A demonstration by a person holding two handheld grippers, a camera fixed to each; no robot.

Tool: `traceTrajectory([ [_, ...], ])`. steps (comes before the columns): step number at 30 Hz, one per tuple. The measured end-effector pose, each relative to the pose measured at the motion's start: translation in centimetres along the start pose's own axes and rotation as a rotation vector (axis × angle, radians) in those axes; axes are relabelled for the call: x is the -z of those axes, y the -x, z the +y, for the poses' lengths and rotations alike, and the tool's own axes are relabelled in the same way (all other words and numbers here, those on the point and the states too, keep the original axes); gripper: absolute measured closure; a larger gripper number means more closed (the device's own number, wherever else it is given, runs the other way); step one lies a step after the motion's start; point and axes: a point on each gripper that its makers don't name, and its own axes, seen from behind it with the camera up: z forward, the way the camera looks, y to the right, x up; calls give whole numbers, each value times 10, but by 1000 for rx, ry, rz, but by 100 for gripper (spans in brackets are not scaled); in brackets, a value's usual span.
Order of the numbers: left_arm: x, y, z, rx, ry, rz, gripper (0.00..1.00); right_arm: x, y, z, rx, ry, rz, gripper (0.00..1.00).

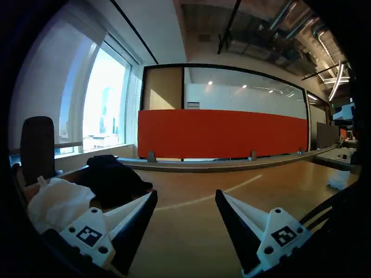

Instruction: Fold towel

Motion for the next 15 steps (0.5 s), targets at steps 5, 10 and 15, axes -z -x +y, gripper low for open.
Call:
traceTrajectory([
  [5, -2, 5, -3, -8, -7, 8, 8, -2, 4, -2, 3, -7, 1, 1],
  [10, -4, 10, -5, 3, -14, 11, 8, -2, 4, -3, 8, -10, 6, 1],
  [15, -5, 15, -5, 8, -16, 9, 8, -1, 5, -1, 14, -10, 8, 1],
])
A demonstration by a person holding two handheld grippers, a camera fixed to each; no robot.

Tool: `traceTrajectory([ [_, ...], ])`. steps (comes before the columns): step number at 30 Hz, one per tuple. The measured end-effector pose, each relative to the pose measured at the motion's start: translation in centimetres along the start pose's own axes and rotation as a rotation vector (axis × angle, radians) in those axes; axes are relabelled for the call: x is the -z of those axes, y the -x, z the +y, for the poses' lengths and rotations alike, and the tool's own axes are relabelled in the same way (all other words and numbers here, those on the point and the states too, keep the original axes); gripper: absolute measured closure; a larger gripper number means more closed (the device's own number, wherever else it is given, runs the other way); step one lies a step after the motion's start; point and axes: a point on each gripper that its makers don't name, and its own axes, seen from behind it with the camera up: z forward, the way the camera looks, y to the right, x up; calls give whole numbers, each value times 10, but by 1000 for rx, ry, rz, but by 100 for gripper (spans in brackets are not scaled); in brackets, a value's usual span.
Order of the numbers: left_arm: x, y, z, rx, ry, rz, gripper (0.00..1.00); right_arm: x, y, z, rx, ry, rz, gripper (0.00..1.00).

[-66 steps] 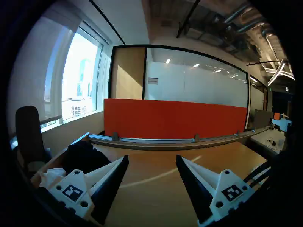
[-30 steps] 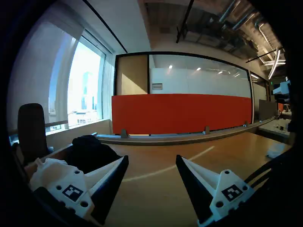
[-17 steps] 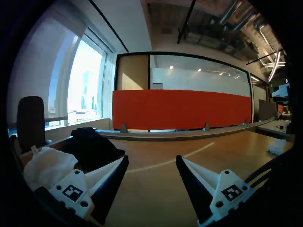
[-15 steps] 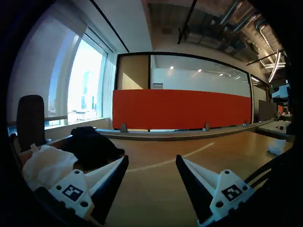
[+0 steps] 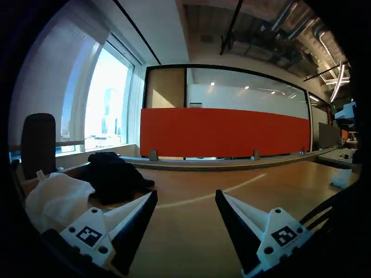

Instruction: Fold towel

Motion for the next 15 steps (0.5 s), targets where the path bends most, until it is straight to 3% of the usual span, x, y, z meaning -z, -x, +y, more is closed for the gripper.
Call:
traceTrajectory([
  [15, 0, 1, 1, -24, 1, 4, 8, 2, 5, 7, -1, 7, -3, 1],
])
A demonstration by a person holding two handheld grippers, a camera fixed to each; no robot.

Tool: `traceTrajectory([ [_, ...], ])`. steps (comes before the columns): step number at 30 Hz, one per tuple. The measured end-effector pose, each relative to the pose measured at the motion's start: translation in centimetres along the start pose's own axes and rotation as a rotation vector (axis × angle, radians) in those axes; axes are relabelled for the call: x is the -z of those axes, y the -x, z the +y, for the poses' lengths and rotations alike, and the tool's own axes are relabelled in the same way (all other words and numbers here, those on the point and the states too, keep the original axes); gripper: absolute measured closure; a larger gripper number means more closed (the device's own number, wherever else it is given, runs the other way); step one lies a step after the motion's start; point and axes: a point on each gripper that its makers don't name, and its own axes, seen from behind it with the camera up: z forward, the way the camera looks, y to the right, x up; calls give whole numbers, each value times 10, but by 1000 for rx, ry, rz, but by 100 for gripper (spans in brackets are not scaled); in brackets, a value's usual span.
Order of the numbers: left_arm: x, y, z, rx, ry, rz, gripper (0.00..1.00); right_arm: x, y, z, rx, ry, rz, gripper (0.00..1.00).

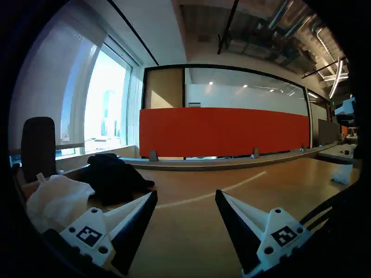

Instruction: Fold towel

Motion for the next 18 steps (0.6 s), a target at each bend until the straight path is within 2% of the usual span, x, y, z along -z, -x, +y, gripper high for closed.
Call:
traceTrajectory([
  [18, 0, 1, -1, -2, -5, 4, 4, 2, 10, 18, 28, 24, 31, 1],
])
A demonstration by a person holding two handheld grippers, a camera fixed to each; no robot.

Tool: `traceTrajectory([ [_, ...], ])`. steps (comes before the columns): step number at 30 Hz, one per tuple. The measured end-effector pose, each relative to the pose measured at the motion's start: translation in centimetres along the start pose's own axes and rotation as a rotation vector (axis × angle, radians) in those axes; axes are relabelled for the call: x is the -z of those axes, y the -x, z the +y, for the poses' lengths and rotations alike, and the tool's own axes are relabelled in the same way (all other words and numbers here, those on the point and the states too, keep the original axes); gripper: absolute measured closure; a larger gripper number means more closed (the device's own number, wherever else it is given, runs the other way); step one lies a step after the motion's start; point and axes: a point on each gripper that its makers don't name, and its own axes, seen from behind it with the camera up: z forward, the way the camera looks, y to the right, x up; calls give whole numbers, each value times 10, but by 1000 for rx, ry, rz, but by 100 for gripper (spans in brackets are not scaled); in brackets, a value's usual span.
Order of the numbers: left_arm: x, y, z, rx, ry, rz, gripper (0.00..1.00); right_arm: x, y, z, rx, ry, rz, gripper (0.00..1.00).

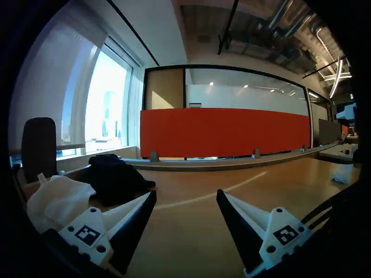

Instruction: Fold towel

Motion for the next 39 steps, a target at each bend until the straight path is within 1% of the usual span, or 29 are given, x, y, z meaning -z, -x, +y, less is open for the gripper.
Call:
traceTrajectory([
  [5, 0, 1, 0, 0, 0, 0, 4, 1, 11, 4, 35, 13, -2, 1],
  [11, -1, 2, 0, 0, 0, 0, 4, 1, 33, 9, 88, 27, 5, 1],
  [17, -1, 3, 1, 0, 0, 1, 4, 0, 61, 11, 68, 26, -3, 1],
  [24, -2, 4, 1, 0, 0, 1, 4, -3, 88, 17, 21, 28, 0, 1],
  [35, -2, 5, 1, 0, 0, 2, 4, -2, 117, 30, 18, 39, -3, 1],
  [39, -2, 5, 1, 0, 0, 2, 4, -2, 123, 34, 4, 43, -9, 1],
])
